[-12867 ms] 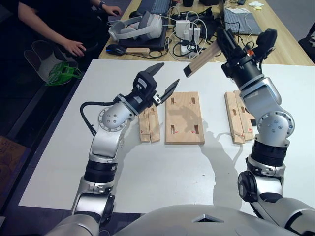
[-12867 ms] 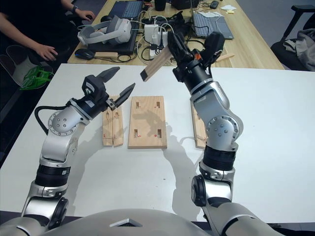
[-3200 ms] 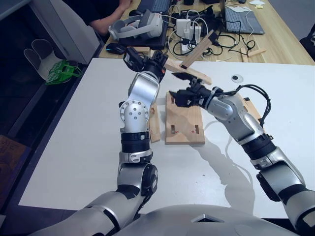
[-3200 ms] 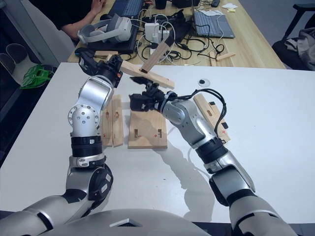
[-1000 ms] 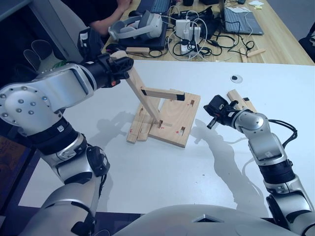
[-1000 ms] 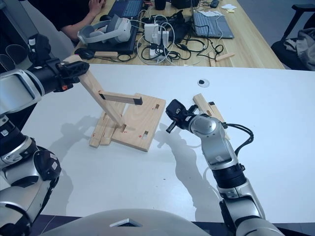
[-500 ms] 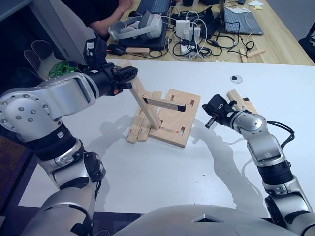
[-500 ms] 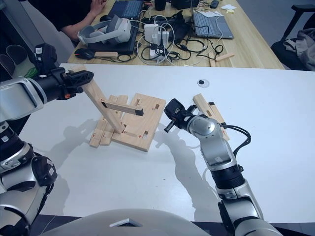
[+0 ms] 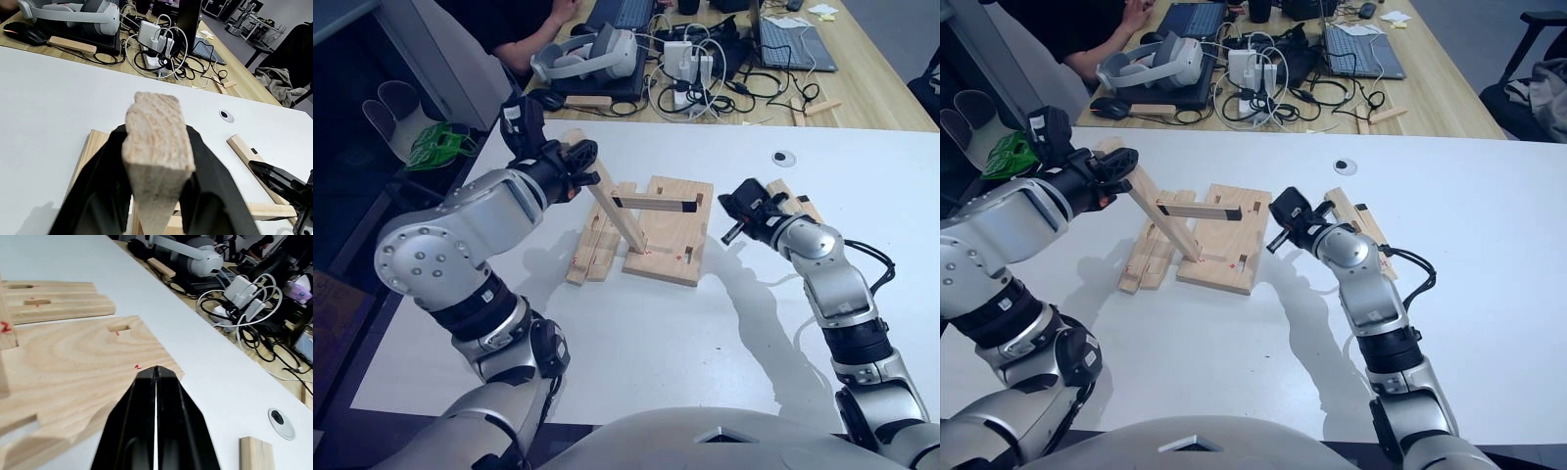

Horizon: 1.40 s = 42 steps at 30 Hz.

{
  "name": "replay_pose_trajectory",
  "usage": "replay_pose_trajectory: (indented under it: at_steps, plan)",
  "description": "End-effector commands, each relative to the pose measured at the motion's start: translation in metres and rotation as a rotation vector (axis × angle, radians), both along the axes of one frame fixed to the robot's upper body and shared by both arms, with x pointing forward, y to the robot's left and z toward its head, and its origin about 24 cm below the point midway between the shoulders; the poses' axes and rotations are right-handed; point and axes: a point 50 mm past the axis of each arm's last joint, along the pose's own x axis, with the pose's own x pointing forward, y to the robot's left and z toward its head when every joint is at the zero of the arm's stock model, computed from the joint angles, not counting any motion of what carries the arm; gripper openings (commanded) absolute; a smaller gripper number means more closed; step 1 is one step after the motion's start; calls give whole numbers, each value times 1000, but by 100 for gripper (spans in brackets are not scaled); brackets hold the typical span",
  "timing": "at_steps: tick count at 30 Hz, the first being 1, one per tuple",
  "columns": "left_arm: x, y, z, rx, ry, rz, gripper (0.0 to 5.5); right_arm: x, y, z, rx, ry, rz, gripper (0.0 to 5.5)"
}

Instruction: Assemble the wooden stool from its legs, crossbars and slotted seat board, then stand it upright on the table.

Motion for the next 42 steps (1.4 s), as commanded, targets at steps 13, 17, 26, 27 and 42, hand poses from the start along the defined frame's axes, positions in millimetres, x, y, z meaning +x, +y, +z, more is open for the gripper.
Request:
replay_pose_trajectory:
  at_steps: [13,17,26,27,42]
  plan:
    - [25,-36,-21,197,-143,23,102,30,-39,27,232,-188,-355,0]
    - [31,-43,-33,147,-151,29,102,31,-39,27,236,-193,-352,0]
    - [28,-61,-27,159,-247,-82,102,29,-33,22,217,-189,-327,0]
    - [28,-62,-25,156,-266,-87,102,29,-32,22,216,-190,-324,0]
    - [38,-5,100,250,-823,216,329,27,-41,20,206,-217,-359,0]
